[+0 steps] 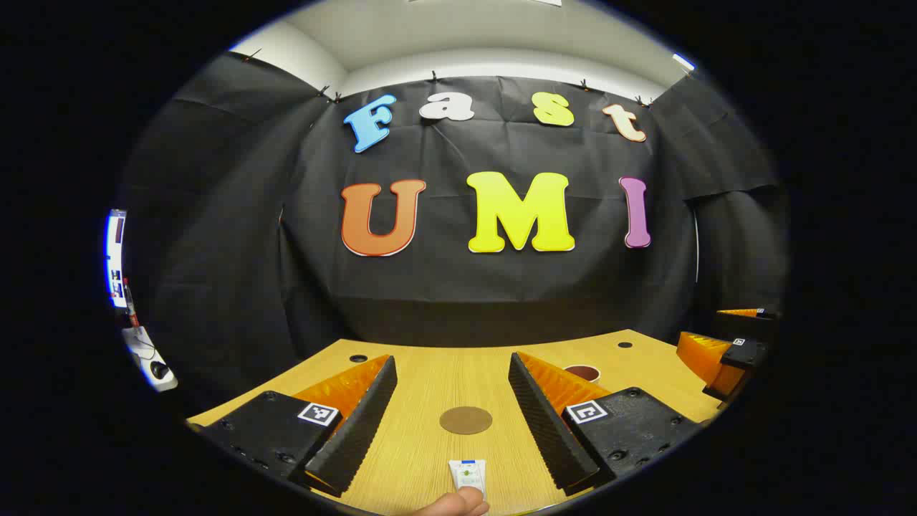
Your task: Put the toothbrush and toothpaste on the desktop into the cup, then pick up the cup and place it on the coaster on the desktop.
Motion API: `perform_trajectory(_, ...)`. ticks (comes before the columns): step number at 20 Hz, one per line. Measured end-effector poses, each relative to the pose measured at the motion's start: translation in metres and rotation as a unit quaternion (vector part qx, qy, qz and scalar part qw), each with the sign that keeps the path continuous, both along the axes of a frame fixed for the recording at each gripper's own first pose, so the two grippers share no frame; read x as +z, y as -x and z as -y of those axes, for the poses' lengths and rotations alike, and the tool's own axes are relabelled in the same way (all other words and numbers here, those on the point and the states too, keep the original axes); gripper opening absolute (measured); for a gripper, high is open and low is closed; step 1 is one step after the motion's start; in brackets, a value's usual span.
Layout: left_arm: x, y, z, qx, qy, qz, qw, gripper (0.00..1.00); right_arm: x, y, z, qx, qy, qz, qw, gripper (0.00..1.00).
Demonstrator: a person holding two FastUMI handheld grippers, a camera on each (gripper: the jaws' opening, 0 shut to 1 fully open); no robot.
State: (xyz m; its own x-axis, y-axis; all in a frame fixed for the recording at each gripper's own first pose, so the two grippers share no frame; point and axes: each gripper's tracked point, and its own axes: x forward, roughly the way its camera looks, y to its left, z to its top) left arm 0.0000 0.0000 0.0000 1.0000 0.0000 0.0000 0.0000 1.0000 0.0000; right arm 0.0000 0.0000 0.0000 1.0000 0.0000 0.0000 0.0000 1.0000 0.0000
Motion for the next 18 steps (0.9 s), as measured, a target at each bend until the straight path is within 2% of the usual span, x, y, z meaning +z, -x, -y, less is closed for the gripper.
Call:
perform_trajectory(4, -0.004, 0.011, -0.011, 0.014, -0.007, 0.004, 1.000, 0.99, 0.001, 0.003, -0.005, -0.002, 0.001, 0.004, 1.000, 0.95)
perform_trajectory(10, -0.009, 0.019, -0.004, 0.008, -0.003, -0.009, 1.000, 0.99, 0.001, 0.016, -0.010, 0.010, 0.013, 0.004, 1.000, 0.95)
perform_trajectory(18, -0.006, 0.029, 0.003, 0.007, -0.006, -0.008, 1.000, 0.99, 0.010, 0.033, 0.002, -0.004, 0.002, 0.017, 1.000, 0.95)
